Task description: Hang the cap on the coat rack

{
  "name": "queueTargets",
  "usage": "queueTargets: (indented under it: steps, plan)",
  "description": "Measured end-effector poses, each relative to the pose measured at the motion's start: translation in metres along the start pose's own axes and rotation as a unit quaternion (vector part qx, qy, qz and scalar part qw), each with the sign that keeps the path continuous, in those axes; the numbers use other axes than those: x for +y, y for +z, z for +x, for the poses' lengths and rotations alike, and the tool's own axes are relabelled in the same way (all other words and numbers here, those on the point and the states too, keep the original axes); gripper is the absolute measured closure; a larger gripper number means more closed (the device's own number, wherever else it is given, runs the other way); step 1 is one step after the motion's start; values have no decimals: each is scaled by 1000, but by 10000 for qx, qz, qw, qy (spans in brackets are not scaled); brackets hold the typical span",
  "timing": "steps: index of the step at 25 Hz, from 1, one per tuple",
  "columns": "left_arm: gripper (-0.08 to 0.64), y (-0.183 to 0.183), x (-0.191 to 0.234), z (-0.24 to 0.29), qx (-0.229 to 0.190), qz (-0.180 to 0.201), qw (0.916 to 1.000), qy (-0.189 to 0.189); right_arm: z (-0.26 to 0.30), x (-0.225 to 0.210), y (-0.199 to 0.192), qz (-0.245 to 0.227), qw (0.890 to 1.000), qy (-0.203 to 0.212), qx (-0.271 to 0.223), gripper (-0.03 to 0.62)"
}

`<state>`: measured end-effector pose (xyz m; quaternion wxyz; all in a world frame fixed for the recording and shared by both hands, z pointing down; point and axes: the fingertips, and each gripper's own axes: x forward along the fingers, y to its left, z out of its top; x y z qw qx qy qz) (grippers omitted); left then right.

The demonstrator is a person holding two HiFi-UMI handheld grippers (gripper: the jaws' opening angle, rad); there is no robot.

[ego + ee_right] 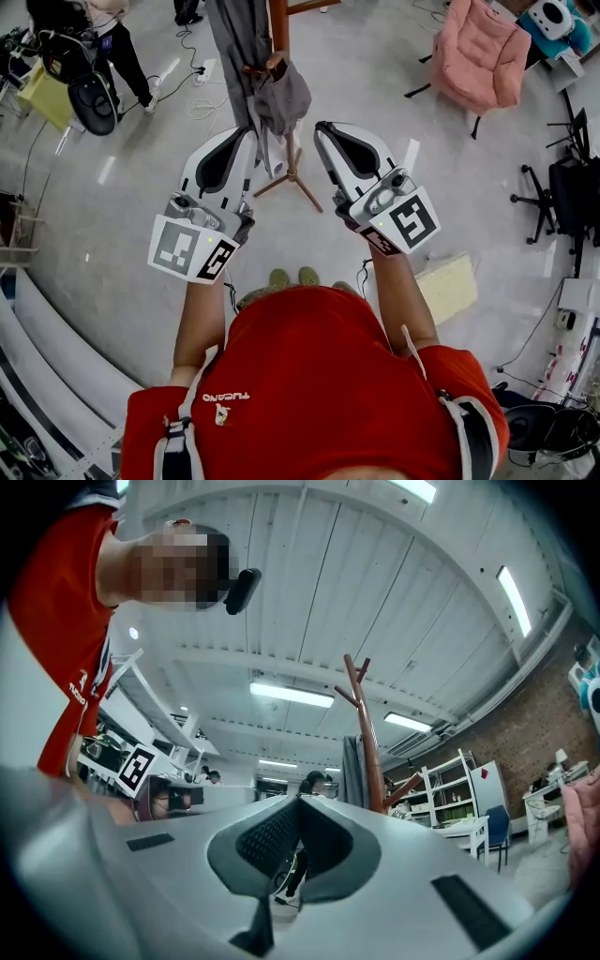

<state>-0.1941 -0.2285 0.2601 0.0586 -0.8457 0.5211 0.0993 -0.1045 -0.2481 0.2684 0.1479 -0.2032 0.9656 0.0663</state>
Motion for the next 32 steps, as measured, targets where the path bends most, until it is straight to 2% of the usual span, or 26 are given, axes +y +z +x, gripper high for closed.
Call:
queueTargets:
  steps: [6,32]
  plan:
    - [552,0,-5,3,21,62,10000,-74,3,2,7,-53,9997,-57,-212,569]
    - [552,-20,-2,1,146,89,9998,-67,-2,-5,-6,-22,9993,-358,-144,569]
